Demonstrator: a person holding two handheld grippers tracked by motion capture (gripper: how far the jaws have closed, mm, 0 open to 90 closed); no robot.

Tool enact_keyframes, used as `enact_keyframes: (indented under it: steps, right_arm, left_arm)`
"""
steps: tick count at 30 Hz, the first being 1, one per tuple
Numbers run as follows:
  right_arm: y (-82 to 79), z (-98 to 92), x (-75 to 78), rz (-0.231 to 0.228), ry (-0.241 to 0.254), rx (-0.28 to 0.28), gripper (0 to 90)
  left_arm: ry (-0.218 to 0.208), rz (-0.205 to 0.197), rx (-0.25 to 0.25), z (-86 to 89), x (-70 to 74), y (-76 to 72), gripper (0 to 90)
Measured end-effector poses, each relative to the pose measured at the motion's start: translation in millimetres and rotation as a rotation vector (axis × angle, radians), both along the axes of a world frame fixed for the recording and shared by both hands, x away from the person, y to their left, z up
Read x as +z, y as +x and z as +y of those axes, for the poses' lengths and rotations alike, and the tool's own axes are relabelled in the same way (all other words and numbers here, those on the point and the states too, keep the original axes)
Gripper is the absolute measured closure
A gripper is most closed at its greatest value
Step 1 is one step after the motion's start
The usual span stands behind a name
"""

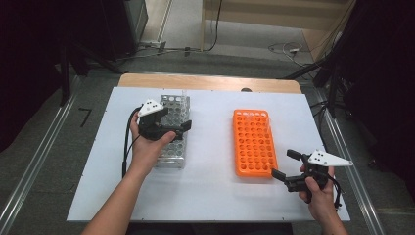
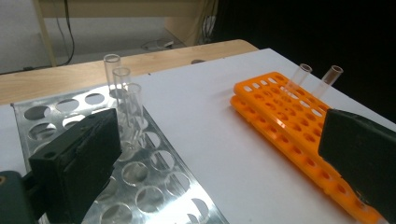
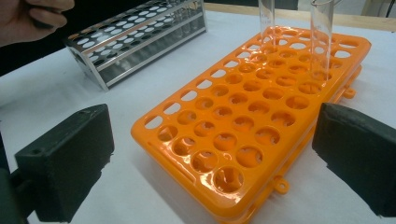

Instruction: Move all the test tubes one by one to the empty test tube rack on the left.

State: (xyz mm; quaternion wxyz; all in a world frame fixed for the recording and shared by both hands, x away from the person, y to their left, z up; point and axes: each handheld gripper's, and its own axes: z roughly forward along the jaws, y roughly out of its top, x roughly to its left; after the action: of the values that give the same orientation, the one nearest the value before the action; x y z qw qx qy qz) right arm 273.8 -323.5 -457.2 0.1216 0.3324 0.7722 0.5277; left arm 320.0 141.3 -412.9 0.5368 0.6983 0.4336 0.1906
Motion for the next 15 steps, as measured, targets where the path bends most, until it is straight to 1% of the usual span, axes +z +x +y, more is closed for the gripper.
enact_keyframes:
  steps: [1,6,7,8,10,11,13,15]
  right_arm:
    - [0.5,0.7,-0.2,0.003,0.002,0.001,0.0]
    - [3.0,3.8,0.8,0.007,0.002,0.001,0.0]
    - [3.4,4.6,1.2,0.009,0.002,0.001,0.0]
    - [4.2,5.4,1.4,0.007,0.000,0.002,0.0]
    - [5.7,6.9,1.6,0.010,-0.003,0.001,0.0]
    - [6.6,7.5,1.4,0.012,-0.002,0.000,0.0]
    - [8.6,8.5,1.1,0.017,0.002,-0.002,0.0]
    - [10.9,9.6,1.5,0.019,0.001,-0.014,0.0]
  left_arm:
    - [-0.003,-0.005,-0.009,0.4,-0.1,-8.1,0.0]
    - [0.005,-0.026,-0.021,0.9,0.4,-28.5,0.0]
    - [0.005,-0.026,-0.021,0.9,0.4,-28.5,0.0]
    - [0.002,-0.034,-0.025,1.6,0.6,-36.8,0.0]
    - [0.003,-0.048,-0.026,2.9,0.9,-45.2,0.0]
    - [-0.005,-0.050,-0.028,3.7,0.7,-49.2,0.0]
    - [-0.007,-0.058,-0.029,5.2,0.0,-56.7,0.0]
    - [-0.019,-0.060,-0.033,7.4,-1.6,-63.5,0.0]
